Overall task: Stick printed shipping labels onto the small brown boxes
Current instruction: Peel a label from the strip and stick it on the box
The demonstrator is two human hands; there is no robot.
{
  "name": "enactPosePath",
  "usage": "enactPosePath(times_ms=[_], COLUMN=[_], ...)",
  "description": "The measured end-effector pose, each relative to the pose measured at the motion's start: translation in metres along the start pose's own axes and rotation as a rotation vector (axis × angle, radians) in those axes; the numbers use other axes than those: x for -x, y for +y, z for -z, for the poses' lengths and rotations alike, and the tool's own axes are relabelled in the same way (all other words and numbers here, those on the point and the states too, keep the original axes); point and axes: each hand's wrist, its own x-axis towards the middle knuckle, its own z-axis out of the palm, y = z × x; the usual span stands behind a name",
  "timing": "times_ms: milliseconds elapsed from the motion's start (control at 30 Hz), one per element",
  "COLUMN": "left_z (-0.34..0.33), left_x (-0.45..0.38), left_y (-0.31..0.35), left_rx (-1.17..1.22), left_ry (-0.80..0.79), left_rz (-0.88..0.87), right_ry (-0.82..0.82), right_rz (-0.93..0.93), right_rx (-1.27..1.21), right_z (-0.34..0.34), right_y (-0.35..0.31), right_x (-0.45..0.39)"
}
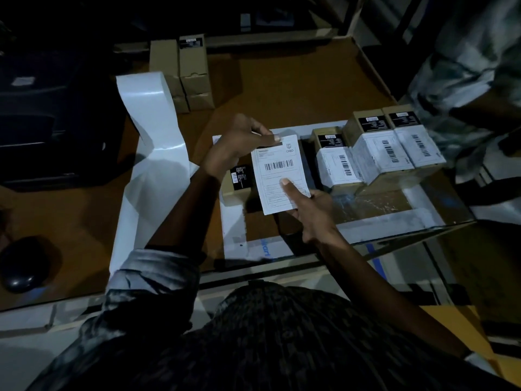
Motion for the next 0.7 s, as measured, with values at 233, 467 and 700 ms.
enactPosePath(times_ms=[233,467,700], left_z=[-0.007,-0.011,-0.007], left_x=[-0.008,-0.015,-0.016], left_y=[-0.023,-0.022,-0.023], left_rx=[0.074,0.072,0.083], left_ry=[-0.007,-0.013,-0.046], left_rz=[0.110,0.169,0.221], right_ry=[0.020,0.085,0.090], right_rz=[0.015,0.049,0.027], right_rx=[-0.130,-0.182,-0.191], right_z=[-0.001,-0.007,-0.008], right_y=[0.009,0.015,0.017], right_x=[-0.012,-0.015,-0.018])
